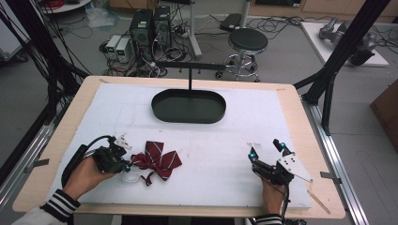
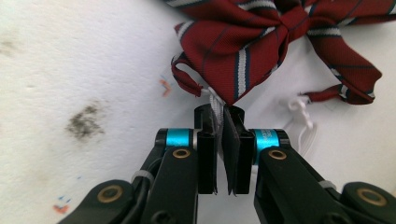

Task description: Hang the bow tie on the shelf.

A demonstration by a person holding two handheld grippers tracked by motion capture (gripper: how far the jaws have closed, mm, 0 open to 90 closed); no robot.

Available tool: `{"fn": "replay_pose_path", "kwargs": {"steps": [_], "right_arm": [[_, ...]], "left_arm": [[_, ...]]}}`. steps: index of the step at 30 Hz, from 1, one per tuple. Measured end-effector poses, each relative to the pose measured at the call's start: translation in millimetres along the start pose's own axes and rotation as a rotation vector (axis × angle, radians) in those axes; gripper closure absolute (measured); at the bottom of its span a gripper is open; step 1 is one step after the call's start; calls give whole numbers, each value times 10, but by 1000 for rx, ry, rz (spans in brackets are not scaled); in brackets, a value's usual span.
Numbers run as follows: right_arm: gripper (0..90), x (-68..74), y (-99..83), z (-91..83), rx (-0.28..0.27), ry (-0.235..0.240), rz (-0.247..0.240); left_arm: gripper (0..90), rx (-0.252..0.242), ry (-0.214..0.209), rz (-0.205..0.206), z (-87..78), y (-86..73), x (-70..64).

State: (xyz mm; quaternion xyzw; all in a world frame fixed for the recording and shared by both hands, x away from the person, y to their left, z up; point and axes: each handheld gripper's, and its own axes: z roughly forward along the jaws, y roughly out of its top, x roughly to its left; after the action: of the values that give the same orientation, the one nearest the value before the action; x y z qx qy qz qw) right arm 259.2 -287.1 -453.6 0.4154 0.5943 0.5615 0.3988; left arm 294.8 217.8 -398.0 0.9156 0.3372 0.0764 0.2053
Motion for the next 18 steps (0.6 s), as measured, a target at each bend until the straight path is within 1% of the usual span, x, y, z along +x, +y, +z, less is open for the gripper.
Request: {"fn": "replay_pose_path", "kwargs": {"steps": [4, 6, 8, 11, 12, 13, 14, 15, 16, 18], "right_arm": [[102, 4, 0, -1, 1, 0, 3], [102, 4, 0, -1, 1, 0, 3], [102, 3, -1, -1, 1, 0, 4], [102, 3, -1, -1, 1, 0, 3], [102, 4, 0, -2, 1, 0, 4], [102, -2, 0, 1, -3, -2, -3], [102, 3, -1, -2, 1, 0, 3], [102, 3, -1, -2, 2, 0, 3], [103, -3, 0, 1, -4, -2, -4], [102, -1, 0, -1, -2, -4, 1]], "left_arm": [[841, -44, 15, -6, -96, -11, 40], [842, -77, 17, -14, -141, -13, 55], [841, -116, 24, -12, -186, -13, 71], [842, -179, 46, 4, -250, -18, 90], [842, -193, 51, 5, -261, -21, 94], [842, -220, 60, 10, -278, -26, 102], [842, -232, 65, 11, -287, -28, 105], [842, -252, 74, 11, -300, -31, 110], [842, -265, 81, 12, -307, -33, 113], [843, -289, 95, 7, -326, -31, 128]]}}
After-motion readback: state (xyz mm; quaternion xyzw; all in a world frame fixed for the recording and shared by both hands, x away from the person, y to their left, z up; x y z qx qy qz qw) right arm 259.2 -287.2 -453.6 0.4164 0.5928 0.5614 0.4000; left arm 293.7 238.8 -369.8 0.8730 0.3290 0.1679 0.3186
